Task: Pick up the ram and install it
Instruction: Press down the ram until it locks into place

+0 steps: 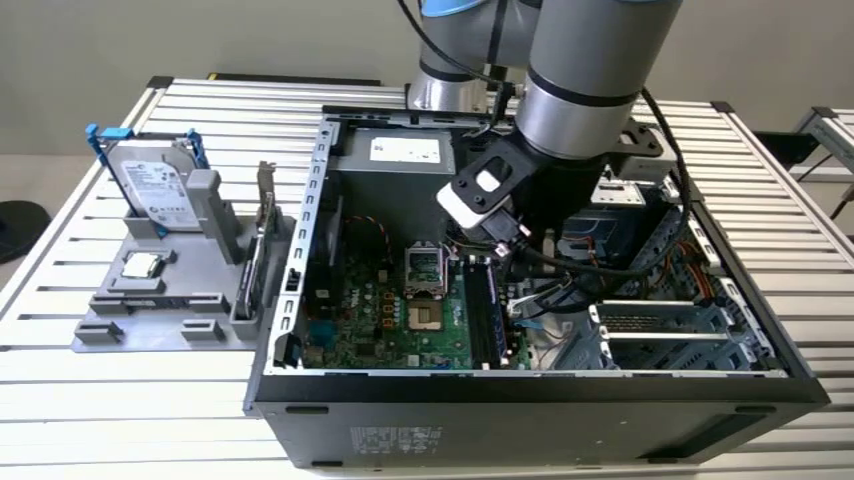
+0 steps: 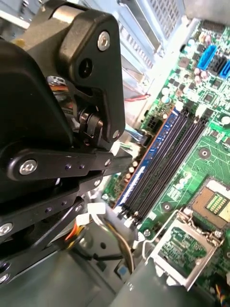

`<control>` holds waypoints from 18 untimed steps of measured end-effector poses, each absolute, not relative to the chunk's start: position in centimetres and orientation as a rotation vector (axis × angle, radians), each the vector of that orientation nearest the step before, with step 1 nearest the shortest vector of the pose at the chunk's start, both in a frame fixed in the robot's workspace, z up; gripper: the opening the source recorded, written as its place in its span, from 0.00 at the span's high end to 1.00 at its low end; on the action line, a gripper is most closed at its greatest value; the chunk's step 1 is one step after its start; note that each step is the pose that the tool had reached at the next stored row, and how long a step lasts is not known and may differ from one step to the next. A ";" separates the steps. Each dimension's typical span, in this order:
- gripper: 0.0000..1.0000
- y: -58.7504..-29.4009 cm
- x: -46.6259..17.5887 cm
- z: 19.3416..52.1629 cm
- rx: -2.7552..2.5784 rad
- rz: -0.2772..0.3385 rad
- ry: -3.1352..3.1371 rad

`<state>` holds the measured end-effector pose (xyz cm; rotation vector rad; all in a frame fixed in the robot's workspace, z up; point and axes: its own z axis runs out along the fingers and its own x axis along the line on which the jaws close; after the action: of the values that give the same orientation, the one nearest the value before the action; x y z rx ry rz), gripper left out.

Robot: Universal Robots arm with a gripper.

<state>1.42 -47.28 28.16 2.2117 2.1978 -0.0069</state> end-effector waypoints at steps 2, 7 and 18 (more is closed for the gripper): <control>1.00 -47.3 1.4 29.0 2.212 -0.007 2.198; 1.00 -47.3 1.4 30.9 2.212 -0.007 2.198; 1.00 -47.3 1.4 34.9 2.212 -0.007 2.198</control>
<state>1.42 -47.28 34.86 2.2120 2.1981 -0.0071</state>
